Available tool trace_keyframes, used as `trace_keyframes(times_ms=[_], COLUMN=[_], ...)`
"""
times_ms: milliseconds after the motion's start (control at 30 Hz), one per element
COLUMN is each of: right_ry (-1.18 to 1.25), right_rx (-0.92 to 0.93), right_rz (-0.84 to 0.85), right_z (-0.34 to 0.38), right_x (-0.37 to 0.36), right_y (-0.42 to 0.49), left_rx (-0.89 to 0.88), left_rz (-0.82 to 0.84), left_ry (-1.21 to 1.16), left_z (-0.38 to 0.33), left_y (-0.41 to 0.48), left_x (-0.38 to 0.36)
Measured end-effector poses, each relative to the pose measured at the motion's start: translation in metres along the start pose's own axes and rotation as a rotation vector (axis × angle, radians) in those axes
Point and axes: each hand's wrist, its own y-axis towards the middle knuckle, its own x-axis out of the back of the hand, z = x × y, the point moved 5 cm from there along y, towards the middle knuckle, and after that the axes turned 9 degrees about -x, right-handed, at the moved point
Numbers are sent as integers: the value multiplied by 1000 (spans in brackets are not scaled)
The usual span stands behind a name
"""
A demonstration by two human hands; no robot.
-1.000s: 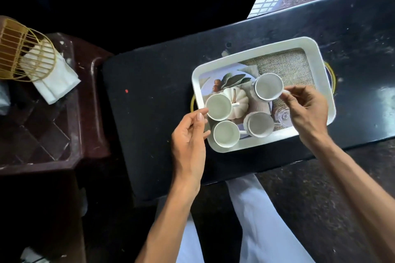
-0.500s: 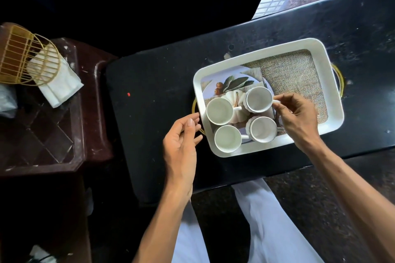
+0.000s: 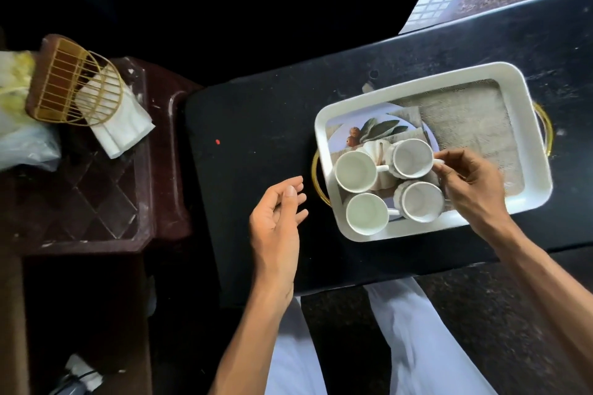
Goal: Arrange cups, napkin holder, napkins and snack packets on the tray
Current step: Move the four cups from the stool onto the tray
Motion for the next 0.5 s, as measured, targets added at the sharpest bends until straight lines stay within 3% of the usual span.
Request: trace_keyframes(times_ms=[133, 267, 500], right_ry=[-193, -235, -96], right_rx=[47, 115, 288], right_rz=[22, -6, 12], right_z=[18, 49, 136], right_x=[8, 13, -77], right_y=[-10, -33, -88], left_rx=[1, 11, -14], left_rz=[-57, -132, -285], left_ry=[1, -32, -45], left_z=[-5, -6, -3], left_y=[5, 12, 34], left_x=[17, 43, 113])
